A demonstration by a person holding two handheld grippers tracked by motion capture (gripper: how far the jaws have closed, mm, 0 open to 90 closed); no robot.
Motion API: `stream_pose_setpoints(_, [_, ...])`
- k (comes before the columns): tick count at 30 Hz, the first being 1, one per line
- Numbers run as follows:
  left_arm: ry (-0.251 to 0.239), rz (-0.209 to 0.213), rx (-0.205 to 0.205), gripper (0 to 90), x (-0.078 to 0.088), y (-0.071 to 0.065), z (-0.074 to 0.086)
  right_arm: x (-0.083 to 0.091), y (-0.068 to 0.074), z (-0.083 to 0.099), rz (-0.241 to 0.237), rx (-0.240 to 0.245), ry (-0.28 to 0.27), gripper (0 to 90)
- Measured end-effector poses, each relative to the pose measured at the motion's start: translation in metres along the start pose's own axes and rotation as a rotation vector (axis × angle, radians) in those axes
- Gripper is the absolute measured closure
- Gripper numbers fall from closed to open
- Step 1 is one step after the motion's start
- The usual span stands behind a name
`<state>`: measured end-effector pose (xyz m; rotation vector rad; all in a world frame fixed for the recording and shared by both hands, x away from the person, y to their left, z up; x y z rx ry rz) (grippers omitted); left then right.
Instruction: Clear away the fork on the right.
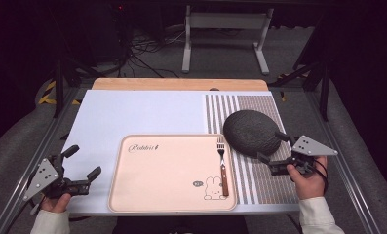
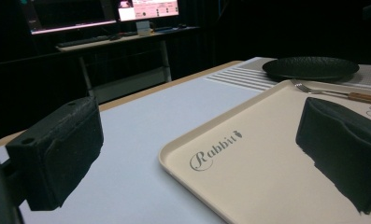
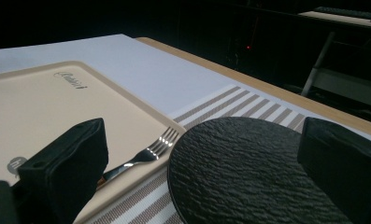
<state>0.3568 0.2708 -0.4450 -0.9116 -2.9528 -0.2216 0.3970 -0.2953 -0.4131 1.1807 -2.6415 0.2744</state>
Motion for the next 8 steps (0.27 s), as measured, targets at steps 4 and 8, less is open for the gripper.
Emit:
stream_pose_setpoints(4, [-0.005,0.004,-0.003,1.2,0.0,0.0,0.0,0.004,-0.002,0.013,0.001,0.003,-0.024,2.7])
stream_pose_setpoints(8, [-0.006,0.001,0.001,0.8,0.0,0.0,-0.001,0.003,-0.004,0.034,-0.015,0.0,-0.023,3.2])
Point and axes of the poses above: each handheld gripper's, and its own axes: x roughly backward along the jaws, z roughly out of its underside, y roughly to its left, the point moved 7 cm from there along -x, roughly forward along the jaws, and after that the axes turned 6 degrees about -z, right-handed, at the moved point
